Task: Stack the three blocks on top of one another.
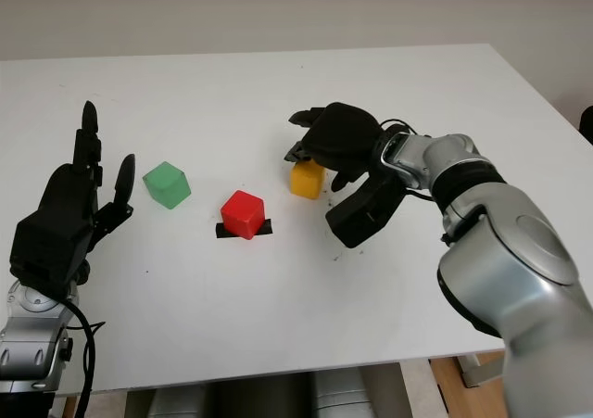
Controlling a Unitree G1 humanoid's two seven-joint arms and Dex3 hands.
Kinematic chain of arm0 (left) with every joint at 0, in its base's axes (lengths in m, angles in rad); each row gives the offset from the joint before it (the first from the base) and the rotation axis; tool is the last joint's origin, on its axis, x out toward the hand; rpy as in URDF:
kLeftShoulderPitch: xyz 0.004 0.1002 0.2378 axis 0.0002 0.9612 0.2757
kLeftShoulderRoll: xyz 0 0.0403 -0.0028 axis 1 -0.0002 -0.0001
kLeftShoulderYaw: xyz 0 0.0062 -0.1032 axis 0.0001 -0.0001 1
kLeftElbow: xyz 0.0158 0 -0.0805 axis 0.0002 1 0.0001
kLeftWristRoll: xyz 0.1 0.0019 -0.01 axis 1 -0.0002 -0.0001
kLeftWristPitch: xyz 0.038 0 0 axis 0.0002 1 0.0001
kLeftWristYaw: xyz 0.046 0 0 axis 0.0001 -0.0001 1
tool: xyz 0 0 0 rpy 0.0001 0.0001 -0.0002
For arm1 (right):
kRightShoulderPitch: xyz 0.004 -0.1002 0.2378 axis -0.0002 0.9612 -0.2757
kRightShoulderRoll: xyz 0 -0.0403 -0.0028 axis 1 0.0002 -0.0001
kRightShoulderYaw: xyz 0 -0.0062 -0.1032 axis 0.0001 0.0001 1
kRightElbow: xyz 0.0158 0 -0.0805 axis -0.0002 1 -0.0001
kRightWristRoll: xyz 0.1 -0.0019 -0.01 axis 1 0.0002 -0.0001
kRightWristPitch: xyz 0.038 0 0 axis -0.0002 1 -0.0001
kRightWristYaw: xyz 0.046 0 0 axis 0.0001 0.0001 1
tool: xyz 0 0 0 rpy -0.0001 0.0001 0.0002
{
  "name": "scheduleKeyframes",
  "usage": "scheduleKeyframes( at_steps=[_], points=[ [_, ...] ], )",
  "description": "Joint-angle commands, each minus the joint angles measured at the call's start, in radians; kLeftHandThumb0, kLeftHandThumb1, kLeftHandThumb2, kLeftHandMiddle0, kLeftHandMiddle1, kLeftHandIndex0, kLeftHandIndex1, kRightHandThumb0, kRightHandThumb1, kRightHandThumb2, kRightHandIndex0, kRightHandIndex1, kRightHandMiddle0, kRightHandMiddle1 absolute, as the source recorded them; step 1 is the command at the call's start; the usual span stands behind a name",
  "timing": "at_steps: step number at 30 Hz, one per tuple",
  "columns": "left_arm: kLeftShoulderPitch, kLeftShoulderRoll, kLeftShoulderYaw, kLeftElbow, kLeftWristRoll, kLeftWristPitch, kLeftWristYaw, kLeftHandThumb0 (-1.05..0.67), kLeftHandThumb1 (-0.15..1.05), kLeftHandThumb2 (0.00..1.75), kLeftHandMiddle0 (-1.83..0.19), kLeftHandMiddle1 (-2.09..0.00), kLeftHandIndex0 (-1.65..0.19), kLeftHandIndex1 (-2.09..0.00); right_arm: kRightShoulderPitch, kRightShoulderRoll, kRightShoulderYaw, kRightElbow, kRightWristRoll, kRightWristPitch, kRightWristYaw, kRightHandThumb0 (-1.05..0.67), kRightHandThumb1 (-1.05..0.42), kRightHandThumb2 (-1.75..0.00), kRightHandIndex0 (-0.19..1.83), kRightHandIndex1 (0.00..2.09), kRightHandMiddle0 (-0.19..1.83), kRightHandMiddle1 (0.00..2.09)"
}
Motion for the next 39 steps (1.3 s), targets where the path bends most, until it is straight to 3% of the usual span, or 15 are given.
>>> scheduleKeyframes(
  at_steps=[1,7,12,25,34,39],
  points=[
    [0.001,0.008,0.0,-0.016,0.002,0.003,-0.001,-0.78,1.05,0.68,0.19,0.0,0.19,0.0,-0.001,0.004,0.006,0.003,-0.001,0.006,-0.007,-0.37,-0.84,-0.06,0.32,0.06,0.73,0.15],
    [-0.005,0.01,-0.002,-0.004,0.004,-0.01,0.001,-0.78,1.05,0.68,0.19,0.0,0.19,0.0,0.002,0.005,0.014,0.005,-0.008,0.012,-0.035,-0.39,-0.86,-0.06,0.35,0.07,0.9,0.24],
    [-0.01,0.009,-0.002,0.0,0.002,-0.007,-0.001,-0.77,1.05,0.68,0.19,0.0,0.19,0.0,0.012,0.006,0.003,0.011,0.009,0.001,-0.035,-0.41,-0.86,-0.06,0.36,0.07,0.93,0.26],
    [-0.016,0.006,-0.007,0.005,0.009,-0.005,0.004,-0.77,1.05,0.69,0.19,0.0,0.19,0.0,0.031,0.016,-0.084,0.009,0.133,-0.038,0.122,-0.41,-0.87,-0.06,0.31,0.04,0.82,0.22],
    [-0.01,0.004,-0.005,-0.001,0.007,0.0,0.004,-0.77,1.05,0.68,0.19,0.0,0.19,0.0,0.036,0.024,-0.161,0.006,0.236,-0.024,0.368,-0.47,-0.83,-0.04,0.17,0.01,0.63,0.13],
    [-0.01,0.007,-0.007,0.002,0.012,-0.008,0.005,-0.77,1.05,0.68,0.19,0.0,0.19,0.0,0.035,0.019,-0.16,-0.002,0.229,-0.022,0.386,-0.49,-0.83,-0.05,0.14,0.02,0.58,0.09]
  ],
)
